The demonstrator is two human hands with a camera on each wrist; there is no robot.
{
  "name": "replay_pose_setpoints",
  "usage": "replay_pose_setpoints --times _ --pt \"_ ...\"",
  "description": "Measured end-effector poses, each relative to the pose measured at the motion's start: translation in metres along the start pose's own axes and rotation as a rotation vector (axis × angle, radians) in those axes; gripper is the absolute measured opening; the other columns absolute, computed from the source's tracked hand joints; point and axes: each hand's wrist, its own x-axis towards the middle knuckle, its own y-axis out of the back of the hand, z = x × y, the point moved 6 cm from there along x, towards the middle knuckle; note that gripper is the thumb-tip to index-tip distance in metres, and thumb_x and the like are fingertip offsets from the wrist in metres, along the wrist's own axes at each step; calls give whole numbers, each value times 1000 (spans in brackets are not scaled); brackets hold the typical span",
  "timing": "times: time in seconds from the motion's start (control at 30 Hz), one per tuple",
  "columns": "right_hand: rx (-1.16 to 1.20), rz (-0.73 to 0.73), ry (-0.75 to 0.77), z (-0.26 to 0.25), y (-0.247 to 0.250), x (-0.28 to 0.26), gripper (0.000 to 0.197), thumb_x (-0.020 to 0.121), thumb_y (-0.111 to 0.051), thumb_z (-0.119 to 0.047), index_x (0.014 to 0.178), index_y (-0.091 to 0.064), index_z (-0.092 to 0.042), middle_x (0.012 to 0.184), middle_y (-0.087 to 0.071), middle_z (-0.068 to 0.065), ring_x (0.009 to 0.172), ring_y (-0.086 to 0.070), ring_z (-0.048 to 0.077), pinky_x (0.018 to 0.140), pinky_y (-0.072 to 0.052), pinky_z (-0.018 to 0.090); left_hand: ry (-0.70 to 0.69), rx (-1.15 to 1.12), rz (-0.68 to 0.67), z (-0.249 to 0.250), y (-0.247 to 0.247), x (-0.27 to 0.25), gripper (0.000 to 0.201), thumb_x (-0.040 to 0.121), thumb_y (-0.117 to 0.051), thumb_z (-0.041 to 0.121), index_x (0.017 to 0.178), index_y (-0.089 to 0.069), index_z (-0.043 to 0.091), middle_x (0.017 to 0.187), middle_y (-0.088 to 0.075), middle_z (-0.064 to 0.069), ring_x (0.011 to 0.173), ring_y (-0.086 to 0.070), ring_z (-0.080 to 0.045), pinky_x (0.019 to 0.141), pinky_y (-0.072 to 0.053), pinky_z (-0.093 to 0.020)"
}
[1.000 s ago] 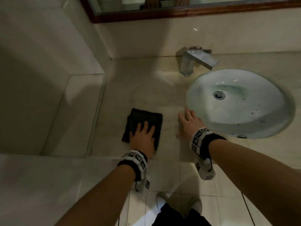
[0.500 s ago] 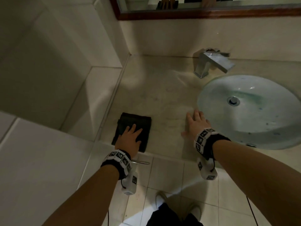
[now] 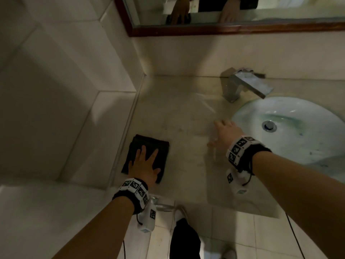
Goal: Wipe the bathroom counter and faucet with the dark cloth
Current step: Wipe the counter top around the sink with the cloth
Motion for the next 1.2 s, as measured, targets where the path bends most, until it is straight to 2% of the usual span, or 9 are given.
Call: replay_pose_setpoints --times 0.1,0.27,0.57,0.8,0.97,1.2 --pt "8 -7 -68 -1 3 20 107 69 -72 -63 149 -20 -16 153 -21 14 142 -21 34 114 -32 47 -41 26 5 0 15 25 74 94 -48 52 151 0 45 161 18 -2 148 10 -23 118 -10 -54" --pt "26 -9 -114 7 -9 32 115 65 -75 -61 151 -14 -15 160 -4 12 148 -8 32 118 -26 44 -67 2 59 12 43 68 74 93 -47 57 151 -2 46 161 15 -2 149 8 -22 118 -8 -54" --pt "25 -21 -121 8 -12 37 120 62 -78 -61 153 -13 -16 160 0 12 148 -5 29 116 -29 42 -40 75 18 44 97 149 76 92 -44 60 151 1 45 161 14 0 149 6 -23 116 -12 -59" --pt "33 -19 -122 8 -14 39 121 60 -80 -60 152 -13 -16 160 1 12 148 -2 29 116 -28 43 -39 73 15 59 124 195 76 90 -46 62 151 -4 45 162 10 0 149 3 -26 113 -15 -63" --pt "35 -41 -133 8 -14 37 121 63 -80 -58 153 -10 -19 161 7 10 149 2 28 118 -25 44 -50 89 25 57 114 181 74 91 -39 64 151 -1 43 162 10 -2 149 1 -26 113 -21 -60" --pt "30 -85 -116 6 -12 35 120 66 -77 -60 153 -9 -16 161 7 11 149 3 30 118 -25 47 -44 95 -16 49 70 97 75 93 -39 61 152 3 40 161 13 -4 149 4 -26 114 -20 -58"
